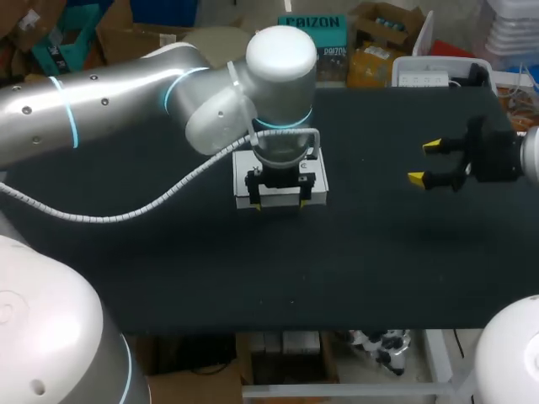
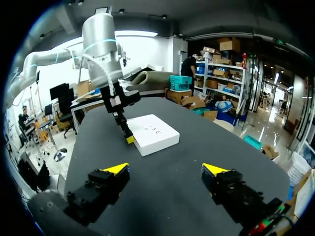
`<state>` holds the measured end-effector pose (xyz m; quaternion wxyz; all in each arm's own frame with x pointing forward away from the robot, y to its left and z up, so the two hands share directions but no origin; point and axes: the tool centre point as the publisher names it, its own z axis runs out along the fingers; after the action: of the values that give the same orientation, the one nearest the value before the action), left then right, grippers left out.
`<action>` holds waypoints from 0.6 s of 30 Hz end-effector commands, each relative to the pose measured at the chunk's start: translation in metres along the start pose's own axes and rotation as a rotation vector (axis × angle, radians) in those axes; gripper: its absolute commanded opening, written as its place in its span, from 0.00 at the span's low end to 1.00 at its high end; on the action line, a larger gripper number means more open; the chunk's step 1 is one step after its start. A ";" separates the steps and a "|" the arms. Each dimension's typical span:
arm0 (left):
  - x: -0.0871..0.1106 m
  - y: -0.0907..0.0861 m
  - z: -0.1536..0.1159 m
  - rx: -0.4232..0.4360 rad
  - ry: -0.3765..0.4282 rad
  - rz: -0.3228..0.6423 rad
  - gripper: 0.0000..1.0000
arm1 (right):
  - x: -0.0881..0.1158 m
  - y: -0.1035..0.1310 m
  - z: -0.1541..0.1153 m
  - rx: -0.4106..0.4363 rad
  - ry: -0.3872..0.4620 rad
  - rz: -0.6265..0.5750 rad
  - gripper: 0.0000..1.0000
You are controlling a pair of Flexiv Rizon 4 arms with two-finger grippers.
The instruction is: Assemble the packaging by folding the flat box into shape, placing the metal phone stand inside, and closing the box properly
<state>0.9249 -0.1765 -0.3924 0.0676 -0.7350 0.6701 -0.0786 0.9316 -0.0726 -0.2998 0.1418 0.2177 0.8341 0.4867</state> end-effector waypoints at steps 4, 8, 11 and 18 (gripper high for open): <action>0.006 -0.041 0.011 -0.050 -0.002 0.019 1.00 | -0.001 -0.001 -0.001 -0.007 0.005 -0.001 1.00; 0.005 -0.061 0.016 -0.063 0.001 0.028 1.00 | -0.001 -0.001 -0.001 -0.007 0.005 -0.001 1.00; 0.003 -0.078 0.018 -0.073 0.005 0.035 1.00 | -0.001 -0.001 -0.001 -0.007 0.005 -0.001 1.00; -0.005 -0.113 0.021 -0.093 0.025 0.034 1.00 | -0.001 -0.001 -0.001 -0.007 0.005 -0.001 1.00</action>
<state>1.0255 -0.1631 -0.3886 0.0501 -0.7234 0.6842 -0.0777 0.9313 -0.0724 -0.3001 0.1422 0.2178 0.8340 0.4866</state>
